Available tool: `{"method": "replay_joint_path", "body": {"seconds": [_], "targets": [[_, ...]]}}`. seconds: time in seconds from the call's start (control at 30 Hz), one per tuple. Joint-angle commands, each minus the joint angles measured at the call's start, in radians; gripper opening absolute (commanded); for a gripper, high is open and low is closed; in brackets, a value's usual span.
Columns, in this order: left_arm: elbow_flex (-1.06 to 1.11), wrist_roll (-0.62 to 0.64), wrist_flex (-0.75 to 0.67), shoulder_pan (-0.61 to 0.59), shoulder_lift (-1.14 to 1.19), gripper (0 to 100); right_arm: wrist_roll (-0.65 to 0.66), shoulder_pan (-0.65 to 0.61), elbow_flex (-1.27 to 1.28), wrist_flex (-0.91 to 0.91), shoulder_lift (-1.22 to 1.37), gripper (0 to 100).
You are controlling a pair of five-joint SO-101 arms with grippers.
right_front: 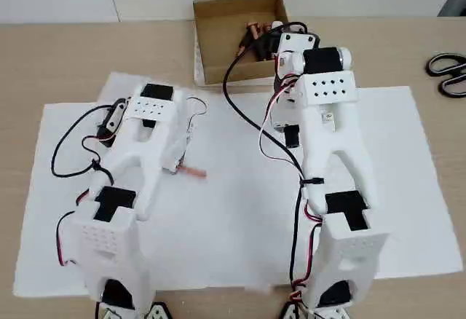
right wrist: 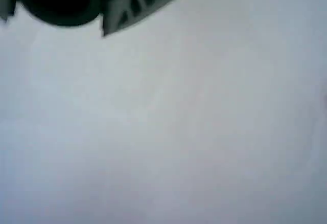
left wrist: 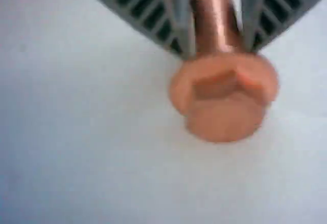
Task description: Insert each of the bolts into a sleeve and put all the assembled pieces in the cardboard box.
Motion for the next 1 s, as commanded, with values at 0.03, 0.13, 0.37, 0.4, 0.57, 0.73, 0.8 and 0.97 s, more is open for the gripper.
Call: {"method": "replay_joint_path", "body": {"seconds": [0.03, 0.13, 0.37, 0.4, 0.57, 0.73, 0.8, 0.97], "targets": [[0.001, -0.006, -0.003, -0.005, -0.032, 1, -0.009, 0.008, -0.003, -0.004, -0.064, 0.4], [-0.002, -0.011, -0.003, 0.003, -0.034, 1, -0.009, 0.008, -0.003, -0.004, -0.064, 0.4], [-0.153, -0.012, 0.098, 0.097, -0.044, 1, -0.009, 0.008, -0.003, -0.005, -0.064, 0.4], [-0.205, -0.014, 0.130, 0.104, -0.044, 1, -0.009, 0.008, -0.003, -0.005, -0.064, 0.4], [-0.426, -0.117, 0.230, 0.110, -0.044, 1, -0.009, 0.008, -0.003, -0.005, -0.064, 0.4], [-0.492, -0.333, 0.235, 0.077, -0.043, 1, -0.009, 0.008, -0.003, -0.005, -0.064, 0.4], [-0.487, -0.476, 0.235, 0.063, -0.035, 1, -0.009, 0.008, -0.003, -0.005, -0.064, 0.4], [-0.397, -1.043, 0.230, 0.029, -0.029, 1, -0.009, 0.008, -0.003, -0.005, -0.064, 0.4]]}}
